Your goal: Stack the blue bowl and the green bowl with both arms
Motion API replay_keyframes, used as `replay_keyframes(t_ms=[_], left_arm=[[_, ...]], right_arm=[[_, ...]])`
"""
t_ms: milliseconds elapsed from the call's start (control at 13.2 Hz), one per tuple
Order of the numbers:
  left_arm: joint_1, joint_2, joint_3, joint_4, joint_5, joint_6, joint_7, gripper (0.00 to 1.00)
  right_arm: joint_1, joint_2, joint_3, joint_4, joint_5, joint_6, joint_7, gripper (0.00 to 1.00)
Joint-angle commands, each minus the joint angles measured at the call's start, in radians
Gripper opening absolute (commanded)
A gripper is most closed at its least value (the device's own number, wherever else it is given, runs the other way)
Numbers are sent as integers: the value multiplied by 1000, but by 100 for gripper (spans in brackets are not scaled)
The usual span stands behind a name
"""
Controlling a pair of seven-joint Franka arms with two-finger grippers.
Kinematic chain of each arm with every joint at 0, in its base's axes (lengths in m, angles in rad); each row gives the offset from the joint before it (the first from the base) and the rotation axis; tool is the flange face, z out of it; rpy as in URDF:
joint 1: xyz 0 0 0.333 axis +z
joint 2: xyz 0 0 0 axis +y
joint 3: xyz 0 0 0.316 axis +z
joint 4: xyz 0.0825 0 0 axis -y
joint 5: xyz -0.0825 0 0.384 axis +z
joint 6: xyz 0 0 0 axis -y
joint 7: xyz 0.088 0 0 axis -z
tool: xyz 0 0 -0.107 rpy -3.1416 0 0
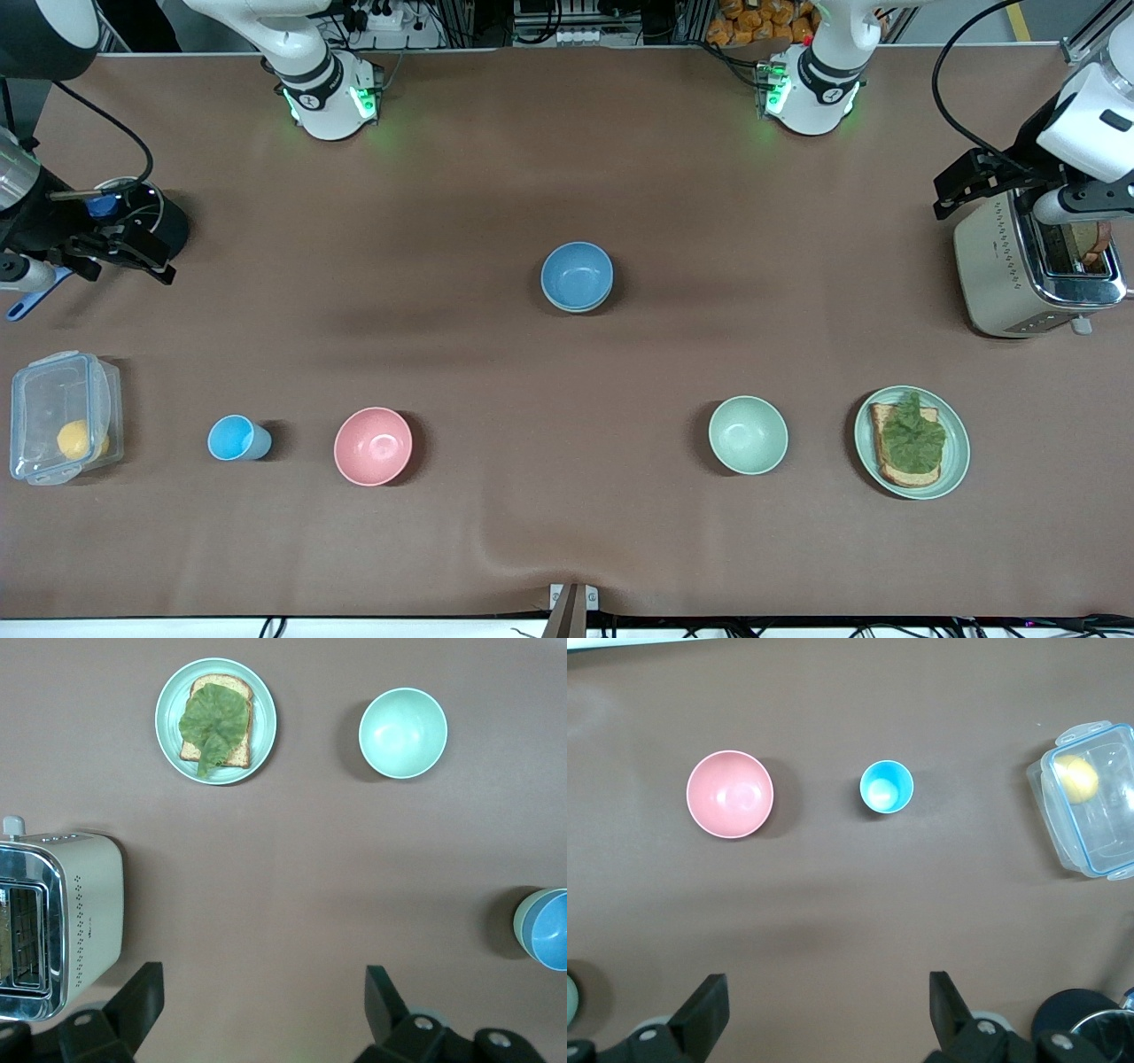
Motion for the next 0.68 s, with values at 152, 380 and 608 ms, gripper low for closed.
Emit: replay_keyframes(t_ms=[152,380,608], left_arm=[[-3,10,-1,14,9,-21,4,100],[1,13,-1,14,9,-21,6,100],[1,13,0,16,9,-21,3,100]], right_arm=[[-24,-7,17,5,-22,-5,-21,100],[-24,-7,17,5,-22,-7,-21,100],[-18,-6,12,5,-21,-8,-20,100]])
